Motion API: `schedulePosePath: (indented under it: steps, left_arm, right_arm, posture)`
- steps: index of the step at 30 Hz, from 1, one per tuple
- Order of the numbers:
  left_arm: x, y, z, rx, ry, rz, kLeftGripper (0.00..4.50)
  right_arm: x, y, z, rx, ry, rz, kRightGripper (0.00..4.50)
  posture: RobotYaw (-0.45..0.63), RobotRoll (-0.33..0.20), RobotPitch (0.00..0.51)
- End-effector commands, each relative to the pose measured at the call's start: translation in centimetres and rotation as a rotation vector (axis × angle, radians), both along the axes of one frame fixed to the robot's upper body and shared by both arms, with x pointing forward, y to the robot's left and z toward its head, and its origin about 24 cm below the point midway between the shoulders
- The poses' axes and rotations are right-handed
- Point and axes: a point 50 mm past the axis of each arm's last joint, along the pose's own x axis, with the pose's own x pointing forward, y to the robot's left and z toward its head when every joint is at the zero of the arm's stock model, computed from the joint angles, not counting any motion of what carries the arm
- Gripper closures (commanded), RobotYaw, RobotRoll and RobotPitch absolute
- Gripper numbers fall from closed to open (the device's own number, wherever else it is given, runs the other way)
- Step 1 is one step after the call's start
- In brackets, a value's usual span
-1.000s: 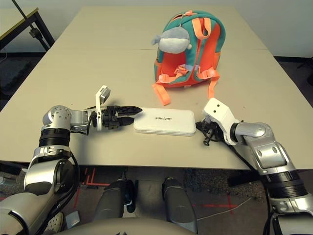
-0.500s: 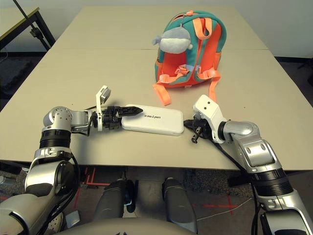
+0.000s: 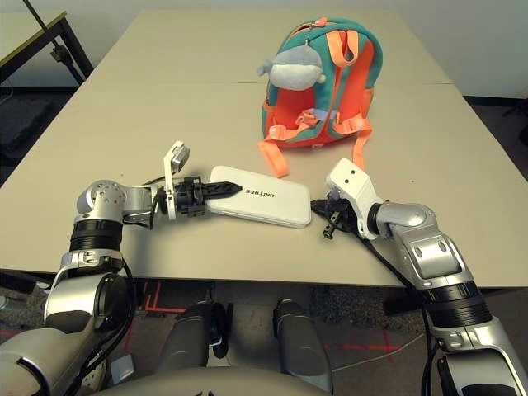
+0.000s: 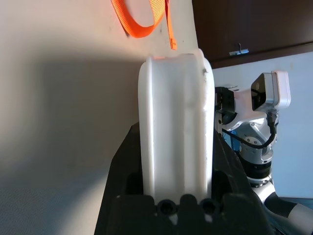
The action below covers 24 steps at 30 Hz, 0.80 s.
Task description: Put the pencil case into the backpack and zip it.
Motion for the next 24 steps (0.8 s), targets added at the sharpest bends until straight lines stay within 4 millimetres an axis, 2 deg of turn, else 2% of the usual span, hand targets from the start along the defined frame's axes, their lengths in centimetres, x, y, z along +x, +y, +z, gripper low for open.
schedulePosePath:
  steps: [1, 6, 12, 15, 18, 21, 24]
  left_arm:
    - [-0.1, -0.3, -0.2, 0.055, -0.008, -0.005, 3.19]
    - [0.8, -0.4, 2.2, 0.011, -0.146, 0.042, 3.19]
    - [2.7, 1.6, 6.1, -0.017, -0.301, 0.193, 3.19]
    - [3.5, 3.5, 7.9, 0.026, -0.360, 0.269, 3.19]
    - [3.8, 5.7, 9.2, 0.112, -0.384, 0.341, 3.19]
    - [3.7, 7.5, 9.7, 0.201, -0.382, 0.378, 3.19]
    - [3.6, 8.9, 10.1, 0.265, -0.401, 0.413, 3.19]
  right_arm:
    - [0.1, 0.7, -0.3, 0.007, -0.002, 0.031, 4.50]
    - [0.3, 0.4, -0.4, -0.003, -0.006, 0.020, 4.50]
    - [1.0, -0.3, -0.6, -0.035, -0.028, -0.063, 4.50]
    - [1.4, -0.8, -0.7, -0.051, -0.040, -0.125, 3.88]
    - [2.0, -1.3, -0.5, -0.058, -0.063, -0.183, 2.72]
    - [2.4, -1.6, -0.3, -0.058, -0.079, -0.223, 1.68]
    - [2.7, -1.9, -0.1, -0.049, -0.093, -0.255, 0.45]
  posture:
    - [-0.19, 0.000, 0.125]
    - [-0.19, 0.000, 0.128]
    - [-0.18, 0.000, 0.128]
    - [-0.18, 0.000, 0.127]
    - [-0.18, 0.000, 0.126]
    - [-0.17, 0.000, 0.126]
    - [-0.17, 0.000, 0.126]
